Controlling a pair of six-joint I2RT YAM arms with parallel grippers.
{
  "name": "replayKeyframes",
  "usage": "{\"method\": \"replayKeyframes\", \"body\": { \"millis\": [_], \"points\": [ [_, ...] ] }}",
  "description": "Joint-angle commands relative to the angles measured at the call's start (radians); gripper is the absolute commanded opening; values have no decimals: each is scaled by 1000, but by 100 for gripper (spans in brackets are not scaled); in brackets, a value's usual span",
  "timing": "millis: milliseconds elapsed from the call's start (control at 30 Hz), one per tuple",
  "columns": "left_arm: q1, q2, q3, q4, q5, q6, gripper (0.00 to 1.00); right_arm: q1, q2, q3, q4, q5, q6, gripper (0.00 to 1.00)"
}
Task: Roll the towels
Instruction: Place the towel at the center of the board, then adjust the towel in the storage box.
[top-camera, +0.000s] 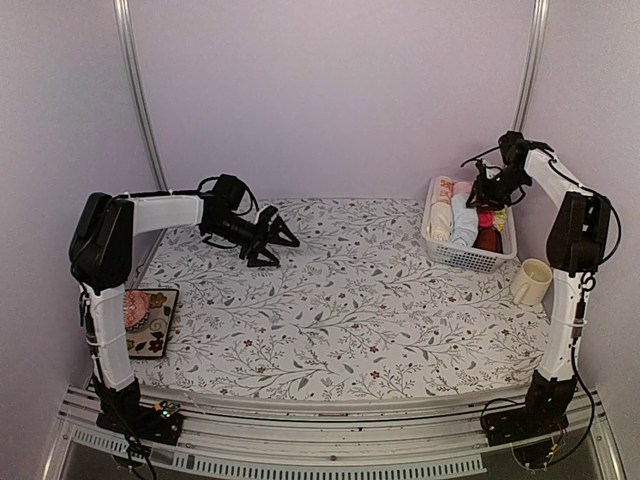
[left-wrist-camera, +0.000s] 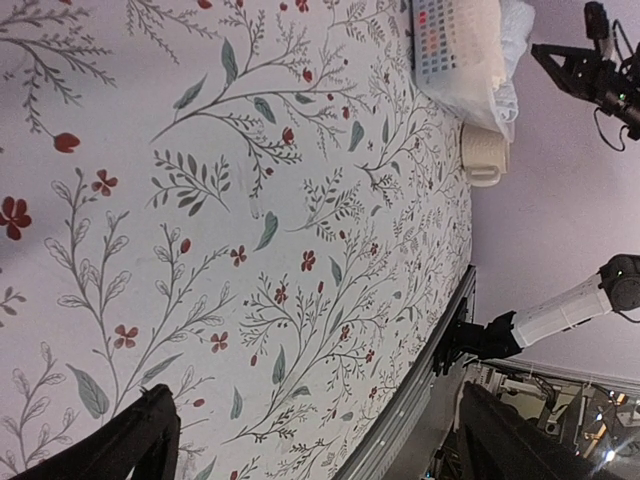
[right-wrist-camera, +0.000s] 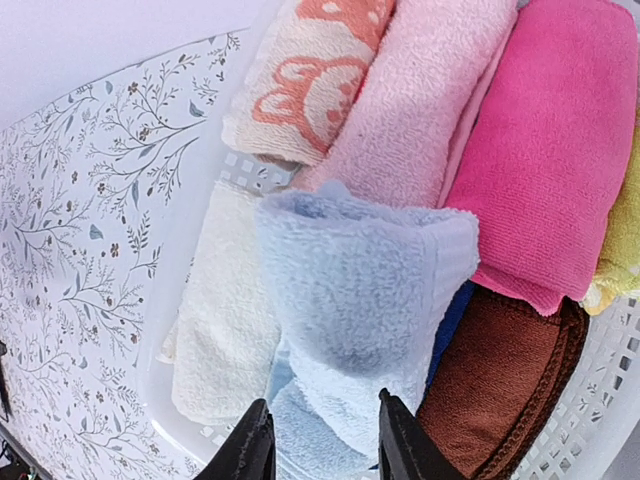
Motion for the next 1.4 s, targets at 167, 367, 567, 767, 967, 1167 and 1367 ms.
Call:
{"method": "replayKeyframes", "body": {
  "millis": [167, 367, 567, 767, 967, 1167, 1367],
  "points": [
    [4, -2, 15, -15, -11, -9, 97, 59, -4, 36, 57, 121, -16, 27],
    [5, -9, 0, -15, -16, -7, 97, 103, 96, 33, 57, 201, -26, 21],
    [5, -15, -11, -15, -20, -5, 97, 131, 191, 30, 21, 279, -24, 17],
    [5, -20, -13, -15, -24, -4, 97, 135, 204, -3, 20, 326, -5, 14],
    [7, -22, -4, -21, -35, 6, 97, 134, 241, -29, -28, 341, -12, 14],
    [19, -21, 43, -53, -79, 38, 97, 135, 185, 17, -28, 342, -18, 25],
    [31, 11, 146, -63, -112, 46, 97, 138, 53, 49, 2, 311, -76, 44]
  ]
}}
